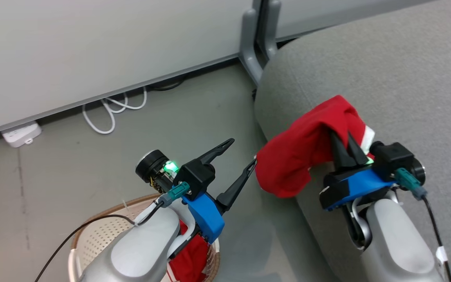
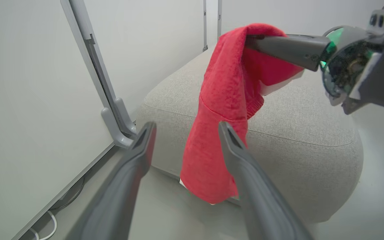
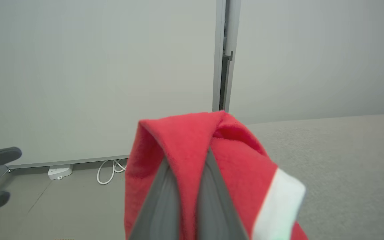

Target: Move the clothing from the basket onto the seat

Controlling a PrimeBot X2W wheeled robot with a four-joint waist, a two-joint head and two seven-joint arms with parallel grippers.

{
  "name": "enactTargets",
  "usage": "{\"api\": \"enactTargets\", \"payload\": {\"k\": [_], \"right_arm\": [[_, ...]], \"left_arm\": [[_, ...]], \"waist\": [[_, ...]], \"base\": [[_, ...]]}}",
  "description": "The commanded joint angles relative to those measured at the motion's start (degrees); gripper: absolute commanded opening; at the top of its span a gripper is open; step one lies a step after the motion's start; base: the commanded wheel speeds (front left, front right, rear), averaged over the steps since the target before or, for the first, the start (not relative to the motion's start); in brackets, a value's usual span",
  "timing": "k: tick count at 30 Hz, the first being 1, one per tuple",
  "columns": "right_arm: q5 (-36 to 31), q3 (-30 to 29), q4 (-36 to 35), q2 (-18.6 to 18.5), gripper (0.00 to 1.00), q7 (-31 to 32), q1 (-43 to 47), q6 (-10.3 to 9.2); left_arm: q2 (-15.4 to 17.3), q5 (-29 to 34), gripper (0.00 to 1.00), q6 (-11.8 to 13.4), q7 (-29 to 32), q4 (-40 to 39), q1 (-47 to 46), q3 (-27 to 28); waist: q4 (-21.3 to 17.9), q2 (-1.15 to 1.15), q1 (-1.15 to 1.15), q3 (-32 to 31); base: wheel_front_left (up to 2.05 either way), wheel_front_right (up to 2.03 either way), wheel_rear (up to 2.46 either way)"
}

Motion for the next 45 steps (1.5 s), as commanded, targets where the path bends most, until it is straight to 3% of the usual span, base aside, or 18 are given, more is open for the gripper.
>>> {"api": "enactTargets", "payload": {"k": [1,16,27,39,45], "right_arm": [[-0.5,-1.6,-1.5,0.1,0.00,0.0,1.1,-0.04],[0.3,-10.3,-9.5,0.1,0.00,0.0,7.4,-0.04],[2.1,-12.3,-11.1,0.1,0.00,0.0,9.8,-0.04],[-0.6,-15.7,-16.8,0.0,0.00,0.0,-1.9,-0.04],[-1.7,-21.5,-19.2,-3.8,0.00,0.0,-13.6,-0.05]], "left_arm": [[0.3,0.0,1.00,-0.3,-0.2,0.0,-0.8,-0.4],[-0.1,-1.3,1.00,-0.3,0.2,0.7,-3.5,-5.3],[0.5,-2.2,1.00,-0.3,0.1,1.0,-4.8,-7.3],[2.5,-1.7,1.00,0.7,-0.1,-0.7,-8.0,-6.1],[4.2,-0.8,1.00,1.2,1.0,-2.6,-10.9,-5.7]], "waist": [[-2.7,0.00,0.00,1.4],[-11.4,0.00,0.00,5.5],[-12.3,0.00,0.00,7.1],[-9.8,0.00,0.00,12.2],[-8.4,0.00,0.00,17.8]], "base": [[0.00,0.00,0.00],[0.00,0.00,0.00],[0.00,0.00,0.00],[0.00,0.00,0.00],[0.00,0.00,0.00]]}}
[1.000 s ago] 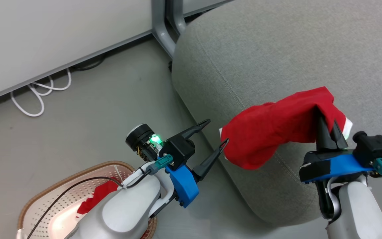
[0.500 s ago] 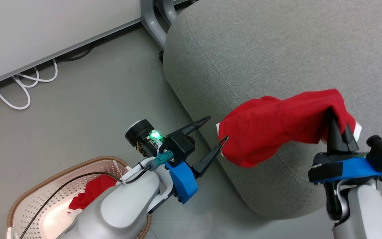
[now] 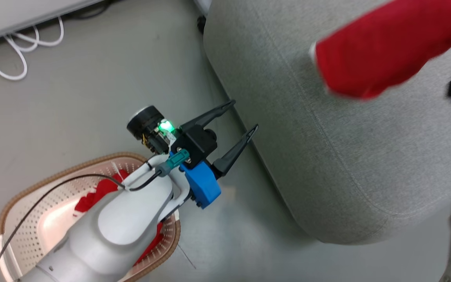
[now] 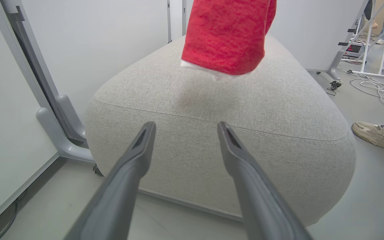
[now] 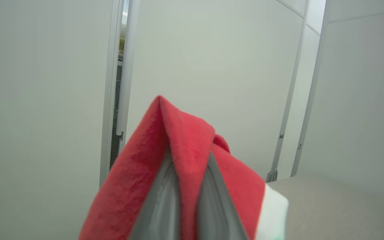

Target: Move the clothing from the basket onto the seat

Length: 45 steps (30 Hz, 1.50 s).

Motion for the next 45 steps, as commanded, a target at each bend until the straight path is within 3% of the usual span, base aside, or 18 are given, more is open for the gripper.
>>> {"api": "enactTargets", "payload": {"k": [1,8,12,17,22,29,39,41,45], "right_arm": [[-0.1,-1.5,-0.5,-1.0,0.00,0.0,-2.8,-0.06],[-0.7,-9.9,1.4,-9.7,0.00,0.0,-13.9,-0.06],[-1.5,-11.9,4.6,-15.7,0.00,0.0,-18.0,-0.06],[-2.5,-13.7,10.2,-19.0,0.00,0.0,-20.1,-0.06],[-4.3,-13.8,17.2,-18.9,0.00,0.0,-20.2,-0.06],[-5.5,-16.2,27.2,-14.7,0.00,0.0,-16.9,-0.06],[-4.6,-16.9,32.4,-11.2,0.00,0.0,-14.2,-0.06],[-4.3,-17.3,32.1,-11.2,1.00,0.0,-13.5,-0.06],[-2.5,-17.2,28.9,-11.3,1.00,0.0,-9.0,-0.06]], "left_arm": [[0.6,0.6,1.00,0.2,0.3,-0.7,-1.4,0.1],[3.2,2.1,1.00,0.2,2.2,-3.9,-5.6,0.1],[4.4,2.7,1.00,0.4,3.0,-5.8,-7.5,0.3],[5.4,3.2,1.00,0.5,3.9,-7.8,-9.1,0.3],[6.2,3.4,1.00,0.9,4.2,-8.9,-9.4,0.2],[6.5,3.0,1.00,1.2,4.3,-9.8,-9.0,-0.3],[6.9,2.5,1.00,1.7,4.1,-9.7,-9.6,-0.3],[6.7,2.4,1.00,1.8,3.8,-9.6,-9.4,-0.3],[5.8,1.8,1.00,2.1,2.3,-8.5,-7.9,-0.7]], "waist": [[1.2,0.00,-0.01,3.3],[3.1,0.00,-0.01,11.0],[4.1,0.00,-0.01,14.7],[5.0,0.00,-0.01,17.8],[5.8,0.00,-0.01,19.3],[6.8,0.00,-0.01,20.0],[7.0,0.00,-0.01,19.5],[7.1,0.00,-0.01,18.8],[7.8,0.00,-0.01,15.6]], "base": [[0.00,0.00,0.00],[0.00,0.00,0.00],[0.00,0.00,0.00],[0.00,0.00,0.00],[0.00,0.00,0.00],[0.00,0.00,0.00],[0.00,0.00,0.00],[0.00,0.00,0.00],[0.00,0.00,0.00]]}}
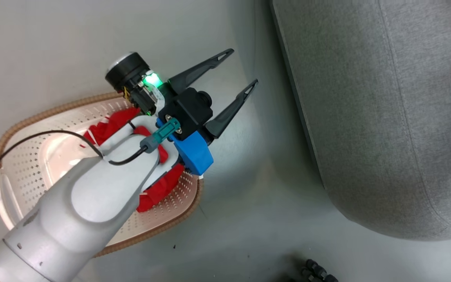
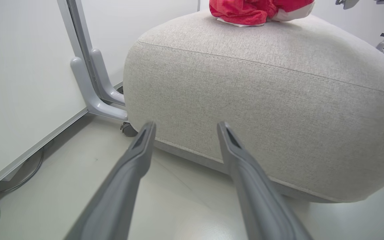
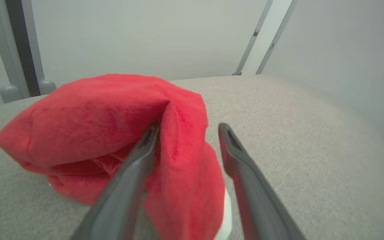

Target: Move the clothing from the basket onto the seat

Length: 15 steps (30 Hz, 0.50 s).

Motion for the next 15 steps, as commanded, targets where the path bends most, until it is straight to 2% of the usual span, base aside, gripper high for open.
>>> {"api": "enactTargets", "payload": {"k": [1,8,15], "right_arm": [[0.6,0.5,-1.7,0.3,1.00,0.0,3.0,-0.06],[1.2,4.1,-9.8,1.2,1.00,0.0,11.9,-0.06],[2.3,10.2,-20.7,3.2,1.00,0.0,20.8,-0.06]], "left_arm": [[-0.1,-0.5,1.00,0.3,-0.8,0.7,1.1,0.0],[-2.0,-2.2,1.00,1.1,-3.0,3.0,4.3,0.8],[-2.7,-4.4,1.00,3.5,-3.9,2.6,10.0,5.6]], "waist": [[0.5,0.00,0.00,-2.4],[1.9,0.00,0.00,-9.5],[5.0,0.00,0.00,-17.9]], "base": [[0.00,0.00,0.00],[0.00,0.00,0.00],[0.00,0.00,0.00]]}}
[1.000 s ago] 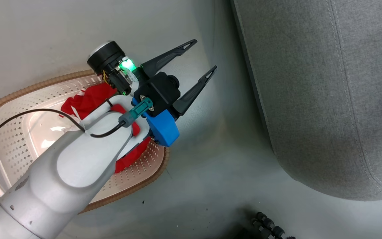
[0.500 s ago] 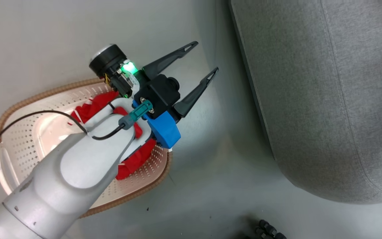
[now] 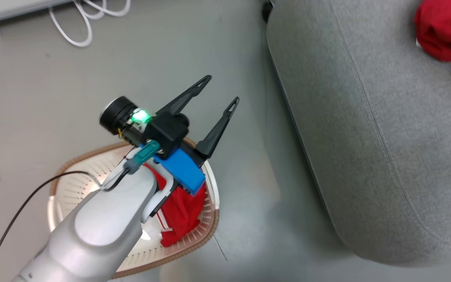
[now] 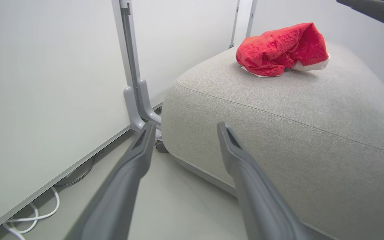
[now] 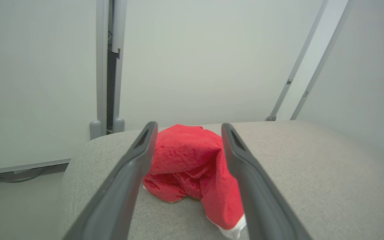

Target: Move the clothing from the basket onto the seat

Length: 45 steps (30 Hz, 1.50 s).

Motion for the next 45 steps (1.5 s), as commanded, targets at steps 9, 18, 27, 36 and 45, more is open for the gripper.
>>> {"api": "enactTargets", "payload": {"k": [9,18,27,36,45], "right_arm": [[1.1,9.2,-7.7,2.4,1.00,0.0,7.2,-0.05],[1.5,14.4,-11.6,4.6,1.00,0.0,14.1,-0.06],[2.4,18.3,-13.8,7.3,1.00,0.0,23.9,-0.06],[2.8,20.7,-13.3,9.1,1.00,0.0,31.1,-0.06],[2.9,20.3,-12.3,10.2,1.00,0.0,34.5,-0.06]], "left_arm": [[0.7,0.3,1.00,2.9,-0.2,-4.9,11.9,12.2],[-1.6,4.0,1.00,4.2,-0.2,-9.3,24.1,25.9],[-5.2,8.0,1.00,1.9,-0.3,-11.0,34.8,35.9],[-8.1,12.0,1.00,-1.7,-0.3,-11.4,42.5,41.4],[-9.9,14.7,1.00,-3.9,-0.2,-11.3,45.5,43.5]], "waist": [[7.2,0.00,0.01,-11.3],[12.3,0.00,0.01,-17.9],[16.1,0.00,0.01,-24.0],[17.3,0.00,0.01,-28.3],[17.6,0.00,0.01,-29.5]], "base": [[0.00,0.00,0.00],[0.00,0.00,0.00],[0.00,0.00,0.00],[0.00,0.00,0.00],[0.00,0.00,0.00]]}}
